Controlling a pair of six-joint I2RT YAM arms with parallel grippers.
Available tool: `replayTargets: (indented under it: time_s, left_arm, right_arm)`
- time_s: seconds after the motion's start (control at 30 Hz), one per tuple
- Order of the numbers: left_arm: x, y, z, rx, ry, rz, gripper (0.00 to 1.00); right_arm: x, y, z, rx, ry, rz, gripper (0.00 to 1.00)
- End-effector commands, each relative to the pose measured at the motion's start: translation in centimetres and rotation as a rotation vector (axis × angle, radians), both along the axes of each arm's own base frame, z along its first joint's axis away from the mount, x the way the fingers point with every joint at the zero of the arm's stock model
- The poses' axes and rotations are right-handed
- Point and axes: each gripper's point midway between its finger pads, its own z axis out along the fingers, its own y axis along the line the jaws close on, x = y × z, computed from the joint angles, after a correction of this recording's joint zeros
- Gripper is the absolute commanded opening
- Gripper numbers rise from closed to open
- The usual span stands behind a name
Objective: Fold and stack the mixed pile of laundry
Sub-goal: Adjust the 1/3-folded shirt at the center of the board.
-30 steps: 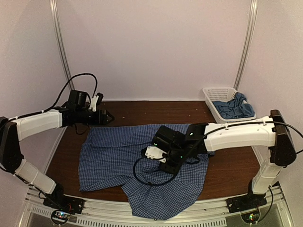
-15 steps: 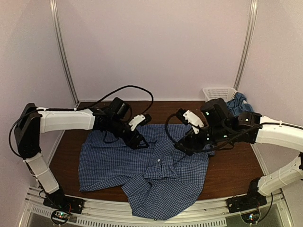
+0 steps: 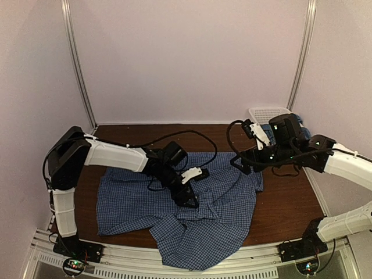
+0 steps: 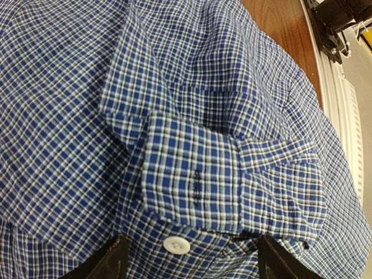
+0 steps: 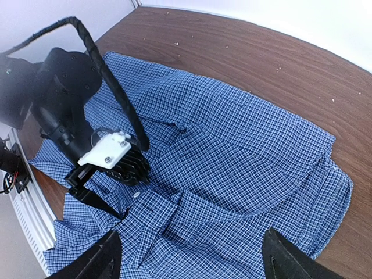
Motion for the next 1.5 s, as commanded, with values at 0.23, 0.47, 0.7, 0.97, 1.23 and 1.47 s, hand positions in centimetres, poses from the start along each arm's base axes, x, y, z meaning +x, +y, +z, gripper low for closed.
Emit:
replayTargets:
  time_s: [0.23, 0.47, 0.7, 0.97, 1.23, 1.47]
  left_arm:
    - [0.0, -3.4, 0.3, -0.094, -0.063, -0.094, 0.93]
    - [-0.5, -3.9, 0.2, -0.082, -0.04, -0.135, 0.85]
    - [-1.4, -3.0, 4.2, -0.114, -0.067, -0.14, 0.5]
    - [-4.2, -2.4, 5.3, -0.065, -0.094, -0.205, 0.09]
    - [-4.3, -2.9, 10.0, -0.134, -0.178, -0.169, 0.0]
    - [1.0, -1.5, 19.7, -0.271, -0.388, 0.087, 0.0]
  right_arm:
    - [0.4, -2.2, 1.6, 0.071, -0.011, -0.035, 0.85]
    - [0.5, -2.2, 1.5, 0.067, -0.008, -0.03, 0.84]
    - [0.4, -2.6, 1.2, 0.056, -0.008, -0.038, 0.84]
    - [0.7, -2.8, 1.0, 0.045, -0.006, -0.043, 0.84]
    - [1.3, -3.5, 0.8, 0.029, -0.014, -0.079, 0.83]
    - [4.9, -4.7, -0.3, -0.024, -0.005, -0.186, 0.82]
